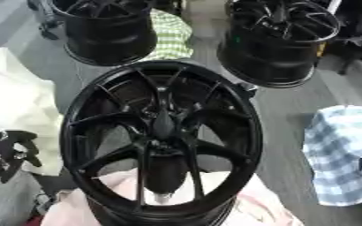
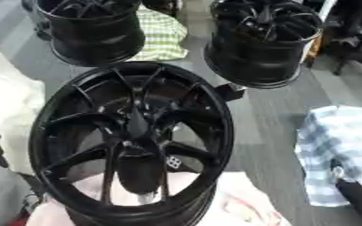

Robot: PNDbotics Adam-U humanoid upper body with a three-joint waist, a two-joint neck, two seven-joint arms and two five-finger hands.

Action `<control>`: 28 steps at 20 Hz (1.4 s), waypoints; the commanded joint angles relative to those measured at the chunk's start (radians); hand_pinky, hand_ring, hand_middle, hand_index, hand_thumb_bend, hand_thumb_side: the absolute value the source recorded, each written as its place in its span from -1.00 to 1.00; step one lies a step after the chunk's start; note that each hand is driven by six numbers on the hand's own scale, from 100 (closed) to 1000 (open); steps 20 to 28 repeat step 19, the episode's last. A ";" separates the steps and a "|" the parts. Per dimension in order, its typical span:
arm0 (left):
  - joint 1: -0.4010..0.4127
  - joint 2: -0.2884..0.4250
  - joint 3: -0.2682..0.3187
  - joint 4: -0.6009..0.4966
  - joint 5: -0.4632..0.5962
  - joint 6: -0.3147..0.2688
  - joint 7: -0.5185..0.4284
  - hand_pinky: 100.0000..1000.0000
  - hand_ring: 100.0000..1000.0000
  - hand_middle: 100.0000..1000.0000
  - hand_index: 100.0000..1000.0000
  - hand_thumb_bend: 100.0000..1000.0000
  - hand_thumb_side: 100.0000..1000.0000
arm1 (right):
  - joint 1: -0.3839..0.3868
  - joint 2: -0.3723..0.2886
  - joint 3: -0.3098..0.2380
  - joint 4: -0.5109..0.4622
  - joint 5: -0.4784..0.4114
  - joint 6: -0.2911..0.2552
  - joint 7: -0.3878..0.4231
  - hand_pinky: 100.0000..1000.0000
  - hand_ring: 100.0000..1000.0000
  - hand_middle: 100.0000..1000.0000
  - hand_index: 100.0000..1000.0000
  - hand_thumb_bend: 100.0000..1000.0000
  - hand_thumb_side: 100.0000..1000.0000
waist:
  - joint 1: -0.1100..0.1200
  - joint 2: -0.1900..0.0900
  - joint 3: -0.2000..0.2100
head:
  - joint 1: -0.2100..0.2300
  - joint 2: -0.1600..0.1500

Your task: Pull the pin out of the wheel hub.

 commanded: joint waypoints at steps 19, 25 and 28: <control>-0.004 0.016 -0.001 -0.010 0.002 -0.013 0.000 0.05 -0.91 -0.03 0.47 -1.00 0.26 | -0.117 0.037 0.159 0.135 0.017 -0.155 0.119 0.35 0.26 0.43 0.74 -0.13 -0.71 | 0.009 0.000 -0.001 | 0.018 0.006; -0.004 0.016 -0.001 -0.010 0.002 -0.013 0.000 0.05 -0.91 -0.03 0.47 -1.00 0.26 | -0.117 0.037 0.159 0.135 0.017 -0.155 0.119 0.35 0.26 0.43 0.74 -0.13 -0.71 | 0.009 0.000 -0.001 | 0.018 0.006; -0.004 0.016 -0.001 -0.010 0.002 -0.013 0.000 0.05 -0.91 -0.03 0.47 -1.00 0.26 | -0.117 0.037 0.159 0.135 0.017 -0.155 0.119 0.35 0.26 0.43 0.74 -0.13 -0.71 | 0.009 0.000 -0.001 | 0.018 0.006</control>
